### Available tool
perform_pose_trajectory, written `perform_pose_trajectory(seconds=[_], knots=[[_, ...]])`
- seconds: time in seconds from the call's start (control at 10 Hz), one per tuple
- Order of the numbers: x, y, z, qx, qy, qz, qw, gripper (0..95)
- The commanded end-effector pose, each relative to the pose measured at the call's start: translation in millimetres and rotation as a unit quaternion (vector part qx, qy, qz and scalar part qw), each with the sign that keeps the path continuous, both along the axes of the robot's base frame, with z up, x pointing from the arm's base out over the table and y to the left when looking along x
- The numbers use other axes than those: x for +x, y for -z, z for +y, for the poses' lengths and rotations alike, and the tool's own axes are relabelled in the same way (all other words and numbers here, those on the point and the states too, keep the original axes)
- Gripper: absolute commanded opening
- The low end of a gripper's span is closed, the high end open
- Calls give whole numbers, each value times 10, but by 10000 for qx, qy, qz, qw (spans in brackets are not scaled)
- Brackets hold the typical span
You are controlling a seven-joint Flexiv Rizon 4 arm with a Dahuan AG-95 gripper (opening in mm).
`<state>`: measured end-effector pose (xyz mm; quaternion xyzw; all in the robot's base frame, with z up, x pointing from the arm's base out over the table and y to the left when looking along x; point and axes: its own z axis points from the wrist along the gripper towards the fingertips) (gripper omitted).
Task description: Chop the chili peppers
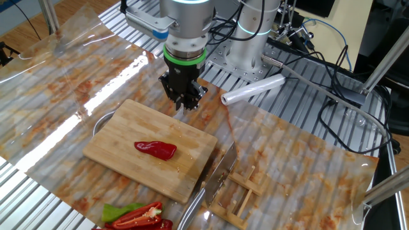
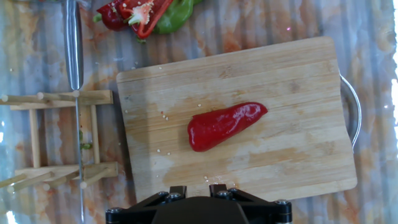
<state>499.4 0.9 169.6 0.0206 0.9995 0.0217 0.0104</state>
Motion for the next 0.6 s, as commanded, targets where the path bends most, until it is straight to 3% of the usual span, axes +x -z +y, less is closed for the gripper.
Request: perform_pose_trajectory(seconds=[0.1,0.6], knots=[[-2,-2,-3,26,-3,-4,10000,190],[-2,-2,-2,36,-23,-3,10000,190]])
